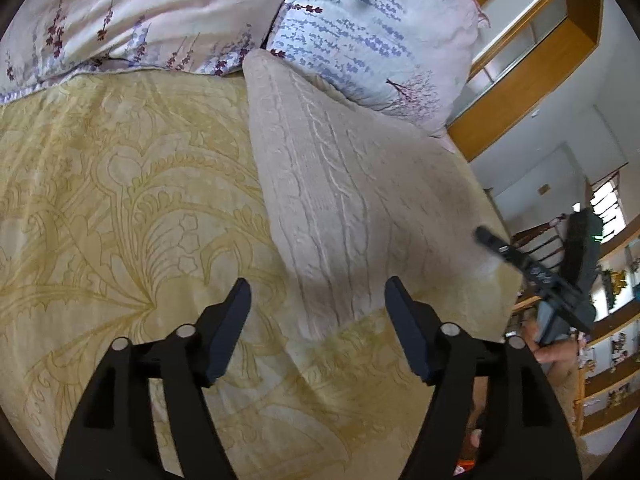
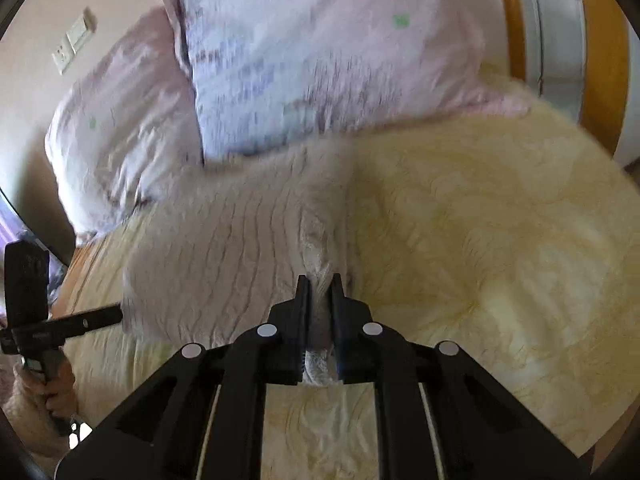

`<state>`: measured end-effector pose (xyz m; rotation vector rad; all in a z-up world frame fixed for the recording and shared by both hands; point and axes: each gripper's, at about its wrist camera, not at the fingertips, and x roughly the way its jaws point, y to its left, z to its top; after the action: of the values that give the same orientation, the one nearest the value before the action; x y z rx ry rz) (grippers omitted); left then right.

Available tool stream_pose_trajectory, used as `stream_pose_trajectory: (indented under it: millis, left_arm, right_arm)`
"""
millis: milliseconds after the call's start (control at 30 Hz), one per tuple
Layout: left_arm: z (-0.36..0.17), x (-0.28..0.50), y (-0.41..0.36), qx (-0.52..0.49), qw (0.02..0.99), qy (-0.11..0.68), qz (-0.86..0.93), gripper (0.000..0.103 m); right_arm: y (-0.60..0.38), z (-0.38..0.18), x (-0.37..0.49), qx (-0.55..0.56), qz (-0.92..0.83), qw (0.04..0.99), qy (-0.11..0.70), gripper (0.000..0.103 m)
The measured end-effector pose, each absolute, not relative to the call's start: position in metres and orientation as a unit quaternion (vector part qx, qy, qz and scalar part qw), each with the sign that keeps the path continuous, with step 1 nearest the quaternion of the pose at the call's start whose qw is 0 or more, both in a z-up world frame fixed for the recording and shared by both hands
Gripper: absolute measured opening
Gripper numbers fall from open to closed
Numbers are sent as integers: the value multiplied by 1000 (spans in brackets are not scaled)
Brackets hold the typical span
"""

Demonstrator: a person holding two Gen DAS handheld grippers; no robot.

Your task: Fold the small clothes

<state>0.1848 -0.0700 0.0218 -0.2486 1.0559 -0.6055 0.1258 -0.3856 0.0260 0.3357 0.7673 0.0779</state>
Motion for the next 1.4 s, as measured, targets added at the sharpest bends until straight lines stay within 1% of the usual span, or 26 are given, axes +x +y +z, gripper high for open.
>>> stream_pose_trajectory:
  millis: [67,100,133,233,367,467,533,667,800,867,933,967,1067,1133,1367,1400]
  left_arm:
    - [25,188,-75,-110,820,489,-276,75]
    - [26,189,-76,-108,822,486,-275,78]
    - [27,189,-78,-106,825,484,-273,80]
    - [26,194,-85,-98,827,485,-268,80]
    - [18,197,-92,-93,823,497,-259,80]
    - [16,197,-94,-88,824,496,-258,80]
    - [17,197,-95,-82,828,493,-253,81]
    - [19,196,-99,-70,836,487,-242,82]
    - [21,196,-101,-59,842,482,-237,83]
    - [21,196,-100,-60,841,483,-237,83]
    - [21,198,-101,-62,840,484,-239,83]
    - [21,198,-102,-64,839,484,-240,83]
    - [21,200,-101,-76,836,486,-245,83]
    - [22,202,-100,-84,834,486,-248,83]
    - [21,207,-104,-88,831,489,-251,83]
    - [20,208,-104,-90,829,490,-253,83]
  right_arm:
    - [-391,38,122,167,26,923,346,10]
    - [-393,40,123,162,18,924,345,10]
    - [-393,36,126,154,9,921,358,10]
    - [-394,4,135,157,-5,899,409,10]
    - [-398,0,131,172,-2,896,409,10]
    - [-400,16,131,185,6,898,398,18]
    - [-401,32,131,189,4,910,370,32]
    - [-392,48,139,181,19,922,341,32]
    - [-374,50,156,172,47,922,343,32]
    - [-371,46,164,172,50,919,351,35]
    - [-371,39,168,180,50,915,358,44]
    - [-372,35,173,183,47,911,366,47]
    - [-379,4,188,197,19,882,428,48]
    - [-384,-1,184,213,15,884,416,48]
    - [-390,-10,178,230,7,876,423,49]
    - [-394,-13,177,240,9,873,424,53]
